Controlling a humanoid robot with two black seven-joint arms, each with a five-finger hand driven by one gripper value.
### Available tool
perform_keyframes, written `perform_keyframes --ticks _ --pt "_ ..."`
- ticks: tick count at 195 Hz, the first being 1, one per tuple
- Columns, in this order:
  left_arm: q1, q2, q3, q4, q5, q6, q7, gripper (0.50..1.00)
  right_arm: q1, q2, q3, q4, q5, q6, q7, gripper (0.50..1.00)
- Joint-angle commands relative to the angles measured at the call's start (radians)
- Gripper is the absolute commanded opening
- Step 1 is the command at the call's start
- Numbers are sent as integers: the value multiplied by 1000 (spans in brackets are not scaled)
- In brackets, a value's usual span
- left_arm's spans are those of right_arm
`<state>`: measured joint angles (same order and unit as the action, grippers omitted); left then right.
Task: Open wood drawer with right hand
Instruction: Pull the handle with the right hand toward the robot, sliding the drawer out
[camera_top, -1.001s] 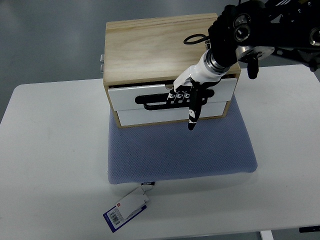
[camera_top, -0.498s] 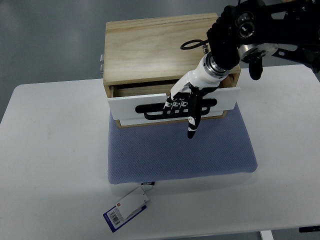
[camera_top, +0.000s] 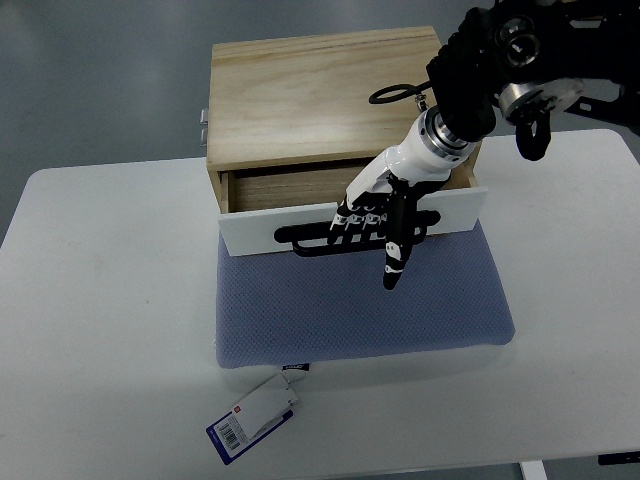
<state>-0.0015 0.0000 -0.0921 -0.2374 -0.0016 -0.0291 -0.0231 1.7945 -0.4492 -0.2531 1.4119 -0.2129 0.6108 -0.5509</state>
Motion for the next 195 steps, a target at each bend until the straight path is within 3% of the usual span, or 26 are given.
perform_keyframes --ticks 1,195 --pt "0 0 0 1 0 0 0 1000 0 -9 0 10 15 0 0 946" --pt "0 0 0 1 0 0 0 1000 -1 -32 0 36 75 0 0 946"
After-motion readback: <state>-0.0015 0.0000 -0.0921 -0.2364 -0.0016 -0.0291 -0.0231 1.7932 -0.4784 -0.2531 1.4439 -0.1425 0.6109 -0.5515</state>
